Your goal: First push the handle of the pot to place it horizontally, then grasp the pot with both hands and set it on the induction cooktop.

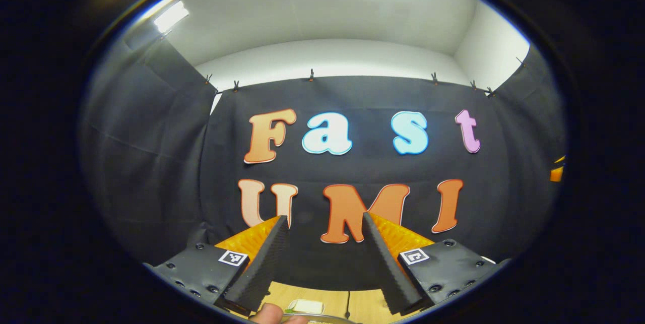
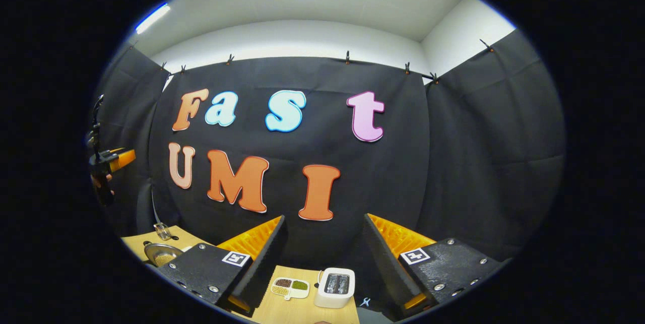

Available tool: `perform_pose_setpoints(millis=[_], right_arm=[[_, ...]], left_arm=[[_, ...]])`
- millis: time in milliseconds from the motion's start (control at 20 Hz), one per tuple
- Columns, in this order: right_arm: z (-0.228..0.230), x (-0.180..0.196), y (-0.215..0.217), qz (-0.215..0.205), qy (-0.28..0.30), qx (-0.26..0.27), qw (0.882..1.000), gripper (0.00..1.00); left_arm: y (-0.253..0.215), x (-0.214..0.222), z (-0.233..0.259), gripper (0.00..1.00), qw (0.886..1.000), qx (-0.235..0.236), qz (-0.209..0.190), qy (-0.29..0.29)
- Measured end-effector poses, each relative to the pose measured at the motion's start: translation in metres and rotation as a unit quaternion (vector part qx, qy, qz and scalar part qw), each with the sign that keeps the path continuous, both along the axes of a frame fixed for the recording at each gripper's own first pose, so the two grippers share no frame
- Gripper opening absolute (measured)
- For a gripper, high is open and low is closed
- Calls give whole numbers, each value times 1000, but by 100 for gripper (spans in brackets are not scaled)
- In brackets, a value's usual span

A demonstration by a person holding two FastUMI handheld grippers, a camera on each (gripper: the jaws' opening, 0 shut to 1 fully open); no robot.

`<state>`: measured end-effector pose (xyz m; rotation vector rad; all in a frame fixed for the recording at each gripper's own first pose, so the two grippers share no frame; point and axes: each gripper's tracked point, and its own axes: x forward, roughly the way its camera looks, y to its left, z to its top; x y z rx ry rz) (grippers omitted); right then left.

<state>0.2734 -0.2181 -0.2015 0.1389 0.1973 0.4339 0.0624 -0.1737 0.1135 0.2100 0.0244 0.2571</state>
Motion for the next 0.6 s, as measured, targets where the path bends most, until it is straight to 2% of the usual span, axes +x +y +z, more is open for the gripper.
perform_pose_setpoints(millis=[100,150,200,250,300,350,450,600], right_arm=[[26,4,-4,-11,-20,8,1000,93],[37,6,-6,-21,-28,7,999,97],[45,11,-9,-38,-32,5,999,94],[56,12,-10,-49,-34,7,998,89],[66,11,-8,-50,-40,13,998,90],[78,6,-6,-50,-47,21,997,97],[97,7,-2,-49,-55,34,997,94],[115,8,8,-43,-48,55,996,97]], left_arm=[[-21,3,22,96,1000,-2,-15,-18],[-25,1,34,95,999,-1,-13,-33],[-26,-3,49,96,999,-5,-6,-53],[-31,-6,61,93,998,-16,-13,-66],[-35,-9,70,95,996,-27,-19,-77],[-37,-10,80,96,995,-34,-22,-86],[-35,-12,93,97,995,-40,-22,-88],[-26,-18,106,97,994,-53,-7,-94]])
